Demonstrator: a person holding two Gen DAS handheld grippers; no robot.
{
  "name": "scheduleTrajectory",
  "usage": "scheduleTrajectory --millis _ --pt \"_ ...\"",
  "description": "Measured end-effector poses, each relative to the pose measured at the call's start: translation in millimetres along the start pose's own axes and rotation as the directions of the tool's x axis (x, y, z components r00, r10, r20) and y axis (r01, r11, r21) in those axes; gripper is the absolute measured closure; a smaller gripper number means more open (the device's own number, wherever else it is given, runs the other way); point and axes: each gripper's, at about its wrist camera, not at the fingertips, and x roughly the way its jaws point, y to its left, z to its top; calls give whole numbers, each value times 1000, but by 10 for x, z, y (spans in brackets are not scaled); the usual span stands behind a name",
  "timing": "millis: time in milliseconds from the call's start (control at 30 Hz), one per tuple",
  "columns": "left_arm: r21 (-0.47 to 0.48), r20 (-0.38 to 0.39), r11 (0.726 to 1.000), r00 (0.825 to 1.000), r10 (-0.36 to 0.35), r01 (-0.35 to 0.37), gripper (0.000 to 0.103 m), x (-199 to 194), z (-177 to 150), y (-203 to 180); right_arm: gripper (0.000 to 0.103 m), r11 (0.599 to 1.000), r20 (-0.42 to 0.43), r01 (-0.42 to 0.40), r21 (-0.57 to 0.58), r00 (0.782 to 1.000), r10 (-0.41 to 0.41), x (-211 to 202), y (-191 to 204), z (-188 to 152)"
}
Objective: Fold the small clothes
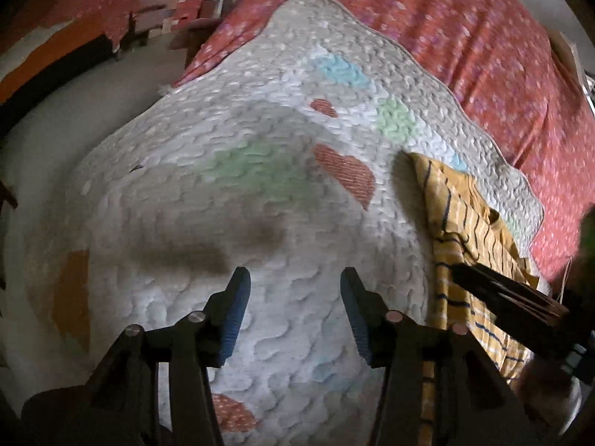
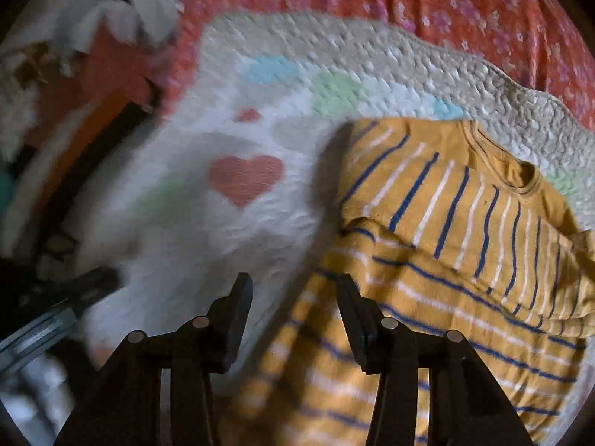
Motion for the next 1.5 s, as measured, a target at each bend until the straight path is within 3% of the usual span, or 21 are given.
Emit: scheduleTrajectory --millis 100,133,167,233,333,467,567,633,700,733,833,933,1067,1167,1233,1267,1367,1433,1500 --pt "-16 -5 999 1000 -31 31 54 17 41 50 52 990 -112 125 -57 985 -131 405 69 -35" --pt "-28 -1 999 999 -44 44 54 11 68 72 61 985 -79 154 -83 984 -160 397 114 -43" --pt "-37 4 998 999 -53 53 54 22 89 66 82 982 -78 168 -87 982 -175 376 158 -49" --pt "-63 14 995 997 -73 74 54 6 140 131 95 986 -101 162 -48 981 -166 347 134 -9" --pt "-107 29 990 995 -91 93 54 -19 204 252 99 992 -122 62 106 991 -49 304 -112 17" --pt "-143 29 982 993 -116 119 54 -13 235 343 99 916 -95 -146 374 976 195 277 -429 25" --pt "-141 29 983 993 -118 121 54 16 259 321 99 896 -91 -221 386 957 276 317 -274 58" --pt "-128 26 985 993 -116 119 54 34 259 279 99 905 -109 -251 343 946 304 382 -118 76" --pt "-110 17 987 993 -114 115 54 47 247 232 98 834 -143 -406 374 863 484 518 35 17" --pt "-94 11 989 993 -114 114 54 51 232 195 98 832 -164 -417 365 851 499 533 110 -2" --pt "-56 -8 988 989 -148 147 52 30 146 117 98 868 -139 -415 272 876 462 264 250 -31" --pt "1 -60 979 977 -205 205 50 16 -24 -60 90 895 -64 -370 249 916 396 -209 -63 -172" --pt "131 -145 958 961 -236 255 46 16 -369 -465 53 922 37 -175 346 984 172 -902 -981 -756" --pt "229 -253 933 942 -219 278 46 101 -754 -763 46 862 54 -6 507 998 -25 -1367 -1734 -1478" --pt "267 -328 921 926 -190 283 46 163 -1030 -882 39 782 38 55 621 994 -101 -1545 -2089 -1947" --pt "286 -345 917 923 -172 278 45 178 -1129 -920 35 739 32 61 671 993 -111 -1593 -2216 -2152" --pt "371 -328 899 938 -107 232 37 125 -1348 -1035 34 647 -12 65 759 996 -85 -1546 -2448 -2694" --pt "371 -345 900 934 -94 228 34 119 -1475 -1035 34 624 -31 57 779 998 -53 -1428 -2463 -2889" --pt "397 -341 894 938 -67 208 32 105 -1583 -1039 34 625 -34 17 780 999 15 -1268 -2350 -3001"
